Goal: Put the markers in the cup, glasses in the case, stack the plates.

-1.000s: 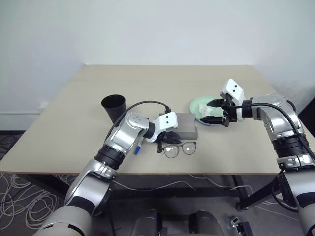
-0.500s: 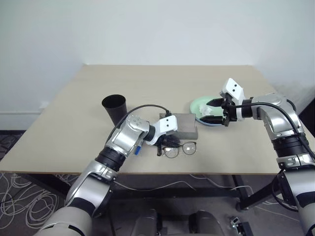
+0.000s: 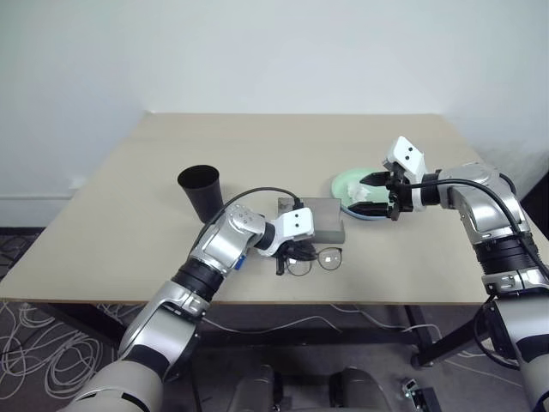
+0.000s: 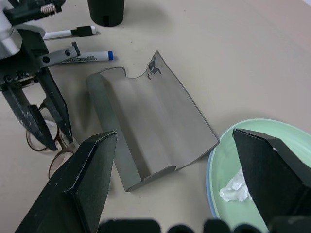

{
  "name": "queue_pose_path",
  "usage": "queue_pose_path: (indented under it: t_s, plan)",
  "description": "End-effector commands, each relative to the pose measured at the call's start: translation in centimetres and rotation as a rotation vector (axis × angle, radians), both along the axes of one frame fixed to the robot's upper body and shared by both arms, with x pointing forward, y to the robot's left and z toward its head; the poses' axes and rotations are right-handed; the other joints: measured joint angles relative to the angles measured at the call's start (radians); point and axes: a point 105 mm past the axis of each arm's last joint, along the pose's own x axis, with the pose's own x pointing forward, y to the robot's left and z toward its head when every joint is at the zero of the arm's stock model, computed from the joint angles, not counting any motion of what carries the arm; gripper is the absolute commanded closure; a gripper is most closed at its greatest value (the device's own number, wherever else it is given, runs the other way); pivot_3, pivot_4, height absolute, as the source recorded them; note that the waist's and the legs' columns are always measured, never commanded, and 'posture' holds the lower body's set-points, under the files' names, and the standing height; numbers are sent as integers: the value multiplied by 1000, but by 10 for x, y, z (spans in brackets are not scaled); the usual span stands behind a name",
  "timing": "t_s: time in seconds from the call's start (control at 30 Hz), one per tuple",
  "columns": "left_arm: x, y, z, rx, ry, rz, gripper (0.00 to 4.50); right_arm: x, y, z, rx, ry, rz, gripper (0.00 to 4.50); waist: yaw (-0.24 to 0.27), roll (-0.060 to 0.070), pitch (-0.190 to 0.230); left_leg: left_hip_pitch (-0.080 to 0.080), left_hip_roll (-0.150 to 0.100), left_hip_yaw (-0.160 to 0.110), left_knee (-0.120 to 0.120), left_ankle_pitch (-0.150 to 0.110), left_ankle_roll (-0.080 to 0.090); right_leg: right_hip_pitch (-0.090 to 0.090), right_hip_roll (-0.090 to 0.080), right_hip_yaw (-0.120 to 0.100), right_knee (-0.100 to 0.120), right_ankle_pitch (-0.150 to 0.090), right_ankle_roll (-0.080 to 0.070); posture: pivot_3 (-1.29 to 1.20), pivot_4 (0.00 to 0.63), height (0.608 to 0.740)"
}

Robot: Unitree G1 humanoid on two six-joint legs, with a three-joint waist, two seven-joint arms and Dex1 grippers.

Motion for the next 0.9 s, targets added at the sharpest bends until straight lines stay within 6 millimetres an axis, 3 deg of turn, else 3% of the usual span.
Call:
queue_pose_path:
  t_s: [0.03, 0.47, 0.57, 0.63, 0.9]
  plan:
    - [2, -5, 8, 4, -39, -28, 3864, 0, 4, 16, 11, -58, 13, 361, 0, 0, 0, 0, 0, 0, 0, 0, 0, 0, 0, 0, 0, 0, 0, 0, 0, 700]
    - [5, -4, 4, 23, -38, -22, 3864, 1, 3, 17, 13, -60, 8, 361, 0, 0, 0, 0, 0, 0, 0, 0, 0, 0, 0, 0, 0, 0, 0, 0, 0, 700]
    - [5, -4, 4, 24, -35, -24, 4445, 1, 3, 17, 14, -60, 8, 361, 0, 0, 0, 0, 0, 0, 0, 0, 0, 0, 0, 0, 0, 0, 0, 0, 0, 700]
    - [4, -4, 5, 23, -35, -27, 4482, 1, 3, 17, 14, -60, 8, 361, 0, 0, 0, 0, 0, 0, 0, 0, 0, 0, 0, 0, 0, 0, 0, 0, 0, 700]
    - [12, 0, 25, -18, -36, -16, 4482, 2, 4, 17, 14, -60, 10, 361, 0, 0, 0, 0, 0, 0, 0, 0, 0, 0, 0, 0, 0, 0, 0, 0, 0, 700]
